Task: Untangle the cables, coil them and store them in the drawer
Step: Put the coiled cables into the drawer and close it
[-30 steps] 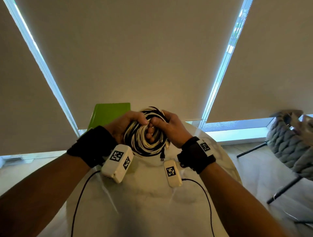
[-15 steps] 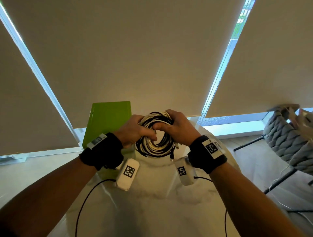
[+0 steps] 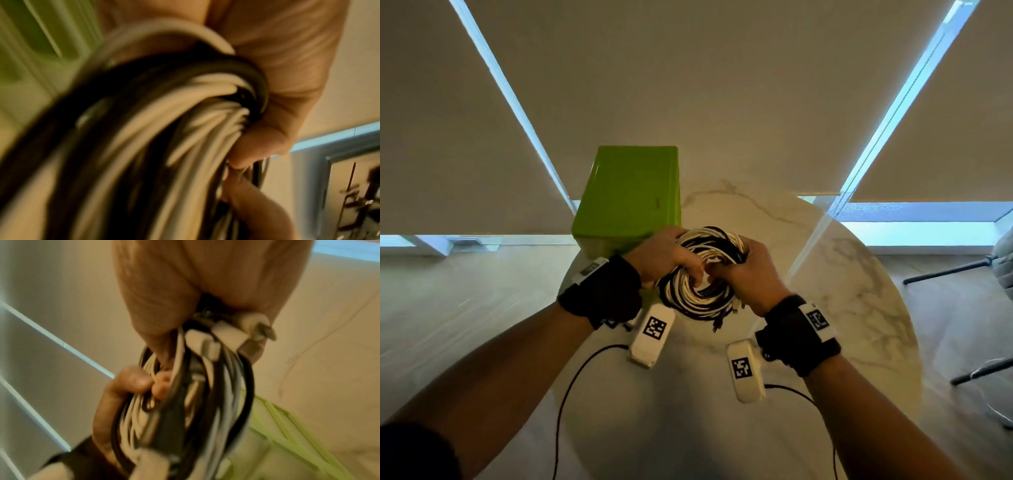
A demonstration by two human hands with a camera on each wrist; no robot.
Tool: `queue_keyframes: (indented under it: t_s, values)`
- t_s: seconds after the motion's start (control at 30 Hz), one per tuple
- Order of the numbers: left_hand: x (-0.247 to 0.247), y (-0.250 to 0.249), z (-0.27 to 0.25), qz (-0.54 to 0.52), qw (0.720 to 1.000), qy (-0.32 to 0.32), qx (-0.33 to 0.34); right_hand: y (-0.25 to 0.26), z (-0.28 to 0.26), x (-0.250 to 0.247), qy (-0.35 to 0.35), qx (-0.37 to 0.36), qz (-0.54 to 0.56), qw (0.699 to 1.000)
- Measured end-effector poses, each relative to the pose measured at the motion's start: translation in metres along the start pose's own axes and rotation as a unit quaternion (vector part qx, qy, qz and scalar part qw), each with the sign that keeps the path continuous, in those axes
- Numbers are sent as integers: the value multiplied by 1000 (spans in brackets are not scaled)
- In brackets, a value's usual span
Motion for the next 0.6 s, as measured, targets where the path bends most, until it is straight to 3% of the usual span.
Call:
queue_keyframes:
  t_s: [0.13,0.27,0.37,0.5,0.6]
  values:
    - [15,21,-17,42,999,-22,-9,-33,-11,10,-60,-8,-60,996]
    - [29,52,-31,64,997,-53,4,-57,-25,22,-57,32,-75,995]
    - [23,60,-35,100,991,-90,10,-59,-22,33,-60,21,-79,995]
    - [-14,44,-31,181,978,-85,52,-39,-13,56,-68,-25,-8,997]
    - [-50,25,-33,245,962,-56,105,-27,-5,66,-1,-26,116,993]
Point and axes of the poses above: each hand's wrist, its own z-axis towards the middle knuckle, its own x-axis out of the palm, y = z × x, the point moved 2 cm from there along z, towards the middle knuckle, and after that the axes turned 13 degrees about z, right-handed, at the moved point
